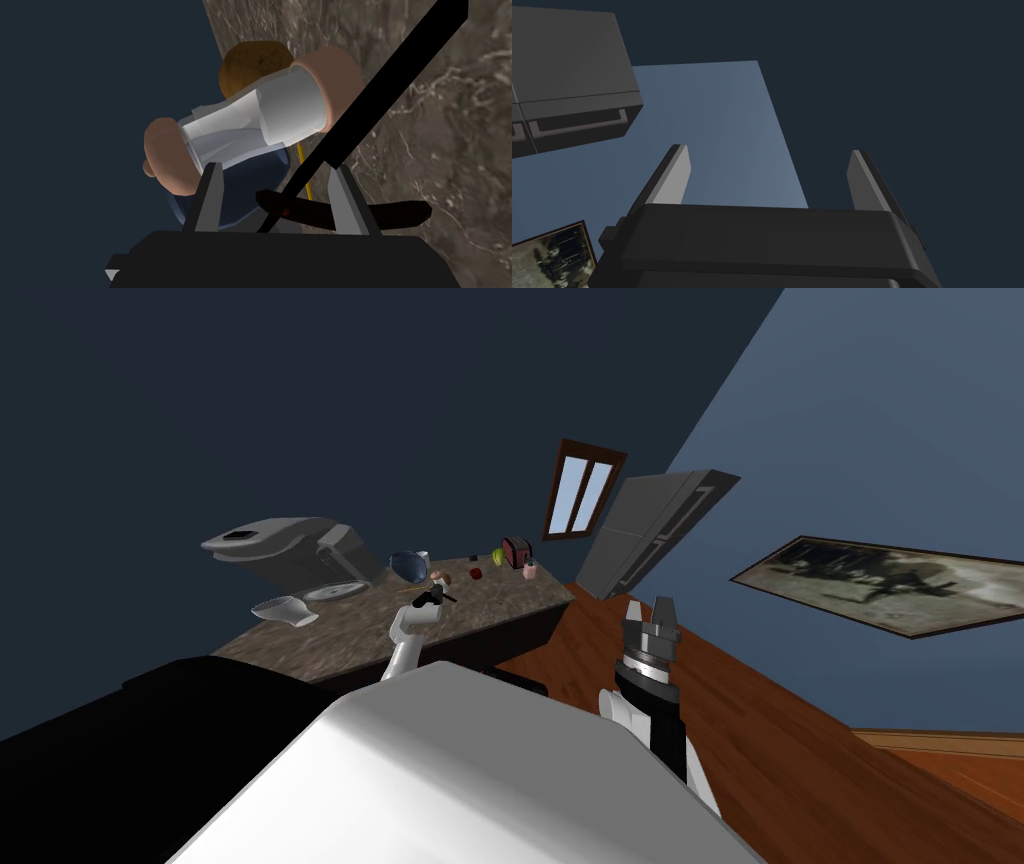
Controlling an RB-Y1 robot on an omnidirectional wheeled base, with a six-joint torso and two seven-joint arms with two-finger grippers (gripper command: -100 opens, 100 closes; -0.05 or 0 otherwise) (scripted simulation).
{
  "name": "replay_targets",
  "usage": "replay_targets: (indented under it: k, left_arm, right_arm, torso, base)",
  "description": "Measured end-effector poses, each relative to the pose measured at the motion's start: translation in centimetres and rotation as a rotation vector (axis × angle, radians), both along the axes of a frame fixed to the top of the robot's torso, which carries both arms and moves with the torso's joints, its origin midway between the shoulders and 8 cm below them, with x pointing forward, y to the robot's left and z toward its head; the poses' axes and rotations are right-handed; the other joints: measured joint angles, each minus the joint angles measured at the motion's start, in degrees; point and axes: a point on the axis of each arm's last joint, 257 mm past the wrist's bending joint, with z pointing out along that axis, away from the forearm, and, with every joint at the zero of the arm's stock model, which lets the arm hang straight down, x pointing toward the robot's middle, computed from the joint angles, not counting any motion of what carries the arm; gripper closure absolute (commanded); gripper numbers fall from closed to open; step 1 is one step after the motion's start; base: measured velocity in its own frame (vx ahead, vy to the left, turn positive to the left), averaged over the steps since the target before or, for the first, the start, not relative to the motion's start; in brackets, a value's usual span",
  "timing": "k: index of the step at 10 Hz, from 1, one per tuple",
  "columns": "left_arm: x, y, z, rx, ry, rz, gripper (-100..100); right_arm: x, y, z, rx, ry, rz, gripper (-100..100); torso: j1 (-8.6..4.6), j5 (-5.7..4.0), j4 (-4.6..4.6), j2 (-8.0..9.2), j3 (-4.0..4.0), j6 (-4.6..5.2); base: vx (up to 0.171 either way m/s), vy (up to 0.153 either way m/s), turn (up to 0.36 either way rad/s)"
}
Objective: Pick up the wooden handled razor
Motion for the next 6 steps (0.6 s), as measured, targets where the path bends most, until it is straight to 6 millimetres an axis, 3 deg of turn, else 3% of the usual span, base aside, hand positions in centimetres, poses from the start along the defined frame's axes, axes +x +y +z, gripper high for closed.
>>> replay_targets:
  k: [3, 4, 5, 6]
  left_arm:
    - [0.03, 0.03, 0.1, 0.001, -0.002, 0.0, 100]
    - [0.03, 0.04, 0.12, 0.001, -0.002, 0.0, 0]
    - [0.04, 0.03, 0.12, 0.001, -0.002, 0.0, 100]
    - [0.04, 0.03, 0.12, 0.001, -0.002, 0.0, 0]
  right_arm:
    - [0.0, 0.0, 0.0, 0.0, 0.0, 0.0, 0]
    - [0.0, 0.0, 0.0, 0.0, 0.0, 0.0, 0]
    - [0.0, 0.0, 0.0, 0.0, 0.0, 0.0, 0]
    - [0.0, 0.0, 0.0, 0.0, 0.0, 0.0, 0]
  torso:
    - [0.0, 0.04, -0.02, 0.05, 0.01, 0.01]
    - [0.0, 0.04, -0.03, 0.04, 0.01, 0.01]
    - [0.01, 0.04, -0.03, 0.04, 0.01, 0.01]
    - [0.01, 0.04, -0.03, 0.04, 0.01, 0.01]
  base:
    - [0.0, 0.0, 0.0]
    - [0.0, 0.0, 0.0]
    - [0.0, 0.0, 0.0]
    - [0.0, 0.0, 0.0]
